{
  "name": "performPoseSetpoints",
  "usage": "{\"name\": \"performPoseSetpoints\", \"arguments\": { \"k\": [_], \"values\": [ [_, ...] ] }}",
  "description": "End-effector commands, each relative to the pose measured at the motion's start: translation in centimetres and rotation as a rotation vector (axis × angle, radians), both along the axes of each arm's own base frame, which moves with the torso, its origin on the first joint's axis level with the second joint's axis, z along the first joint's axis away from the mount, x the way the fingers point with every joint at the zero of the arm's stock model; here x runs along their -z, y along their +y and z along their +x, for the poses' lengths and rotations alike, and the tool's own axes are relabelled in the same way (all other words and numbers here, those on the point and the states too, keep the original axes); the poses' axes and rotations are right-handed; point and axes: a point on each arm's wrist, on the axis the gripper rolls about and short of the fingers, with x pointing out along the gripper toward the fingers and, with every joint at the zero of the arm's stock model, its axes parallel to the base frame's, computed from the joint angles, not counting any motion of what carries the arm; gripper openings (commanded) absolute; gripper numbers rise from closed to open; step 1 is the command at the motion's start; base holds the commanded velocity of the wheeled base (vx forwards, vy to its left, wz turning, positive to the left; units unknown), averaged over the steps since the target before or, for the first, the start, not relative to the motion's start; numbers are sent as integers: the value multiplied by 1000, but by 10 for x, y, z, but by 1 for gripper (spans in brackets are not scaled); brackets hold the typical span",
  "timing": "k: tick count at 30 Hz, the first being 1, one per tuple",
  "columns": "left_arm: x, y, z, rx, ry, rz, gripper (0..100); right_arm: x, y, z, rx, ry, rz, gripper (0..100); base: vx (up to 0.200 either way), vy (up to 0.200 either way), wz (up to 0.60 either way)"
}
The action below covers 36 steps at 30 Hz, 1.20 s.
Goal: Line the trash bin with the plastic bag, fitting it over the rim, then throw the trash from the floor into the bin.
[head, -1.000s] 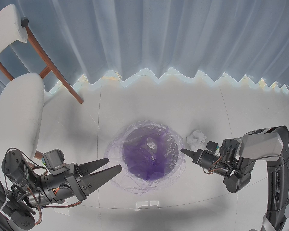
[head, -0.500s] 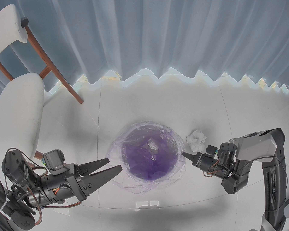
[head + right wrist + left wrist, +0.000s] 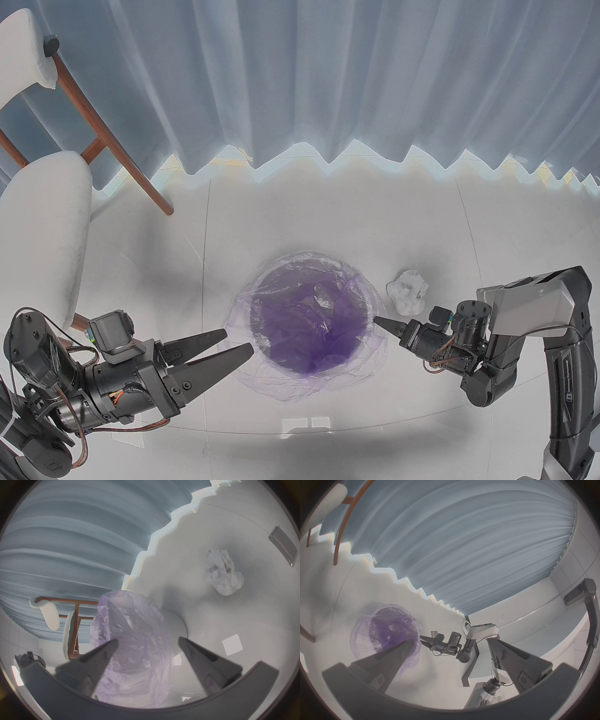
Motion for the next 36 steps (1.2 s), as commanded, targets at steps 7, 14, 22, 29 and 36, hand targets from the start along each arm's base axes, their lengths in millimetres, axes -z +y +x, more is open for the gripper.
{"name": "performPoseSetpoints", "arguments": {
  "k": [7,14,22,29,36],
  "values": [
    [7,-2,1,5,33,18,100,-51,-12,-40,32,35,83,100,0,0,0],
    [19,-6,6,10,85,50,100,-69,-9,-52,33,64,160,100,0,0,0],
    [38,-12,15,11,159,98,100,-58,-7,-52,32,88,143,100,0,0,0],
    [51,-17,12,36,211,137,100,-57,2,-60,0,101,132,100,0,0,0],
    [56,-18,15,24,234,151,100,-57,1,-78,-27,130,102,100,0,0,0]
  ]
}}
